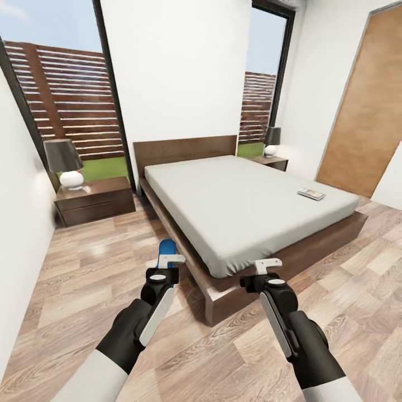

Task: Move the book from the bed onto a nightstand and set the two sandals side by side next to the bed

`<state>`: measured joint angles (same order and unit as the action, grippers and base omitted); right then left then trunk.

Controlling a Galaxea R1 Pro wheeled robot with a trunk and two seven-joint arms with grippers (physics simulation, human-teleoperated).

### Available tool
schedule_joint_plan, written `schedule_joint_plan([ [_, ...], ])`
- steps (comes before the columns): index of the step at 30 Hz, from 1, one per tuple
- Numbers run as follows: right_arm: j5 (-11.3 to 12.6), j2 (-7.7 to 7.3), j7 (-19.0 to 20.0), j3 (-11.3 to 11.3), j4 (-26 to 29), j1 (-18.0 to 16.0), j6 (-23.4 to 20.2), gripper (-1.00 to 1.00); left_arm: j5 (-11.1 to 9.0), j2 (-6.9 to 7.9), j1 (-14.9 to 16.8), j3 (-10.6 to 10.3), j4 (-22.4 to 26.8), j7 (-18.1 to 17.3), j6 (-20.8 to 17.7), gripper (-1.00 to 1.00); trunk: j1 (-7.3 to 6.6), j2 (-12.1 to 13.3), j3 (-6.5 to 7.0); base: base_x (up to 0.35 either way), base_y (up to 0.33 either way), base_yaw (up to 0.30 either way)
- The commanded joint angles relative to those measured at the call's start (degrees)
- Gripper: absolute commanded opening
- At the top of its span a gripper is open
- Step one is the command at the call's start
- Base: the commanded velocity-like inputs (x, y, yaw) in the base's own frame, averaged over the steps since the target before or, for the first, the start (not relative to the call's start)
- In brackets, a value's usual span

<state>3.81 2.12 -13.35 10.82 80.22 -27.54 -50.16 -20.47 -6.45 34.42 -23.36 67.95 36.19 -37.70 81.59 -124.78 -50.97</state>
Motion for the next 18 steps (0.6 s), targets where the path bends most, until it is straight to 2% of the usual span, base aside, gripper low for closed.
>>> schedule_joint_plan([
  [1, 0.4, 0.00, -0.5, 0.1, 0.0, -0.1, -0.2, 1.00, -0.6, 0.03, 0.0, -0.1, 0.1, 0.6, -0.1, -1.00, -0.23, 0.4, 0.13, 0.000, 0.000, -0.285],
  [18, 0.4, 0.00, -0.5, 0.1, -0.1, -0.1, -0.2, 1.00, -0.6, -0.06, 0.0, -0.1, 0.1, 0.6, -0.1, -1.00, -3.97, 7.2, 3.18, 0.000, 0.000, -0.286],
])
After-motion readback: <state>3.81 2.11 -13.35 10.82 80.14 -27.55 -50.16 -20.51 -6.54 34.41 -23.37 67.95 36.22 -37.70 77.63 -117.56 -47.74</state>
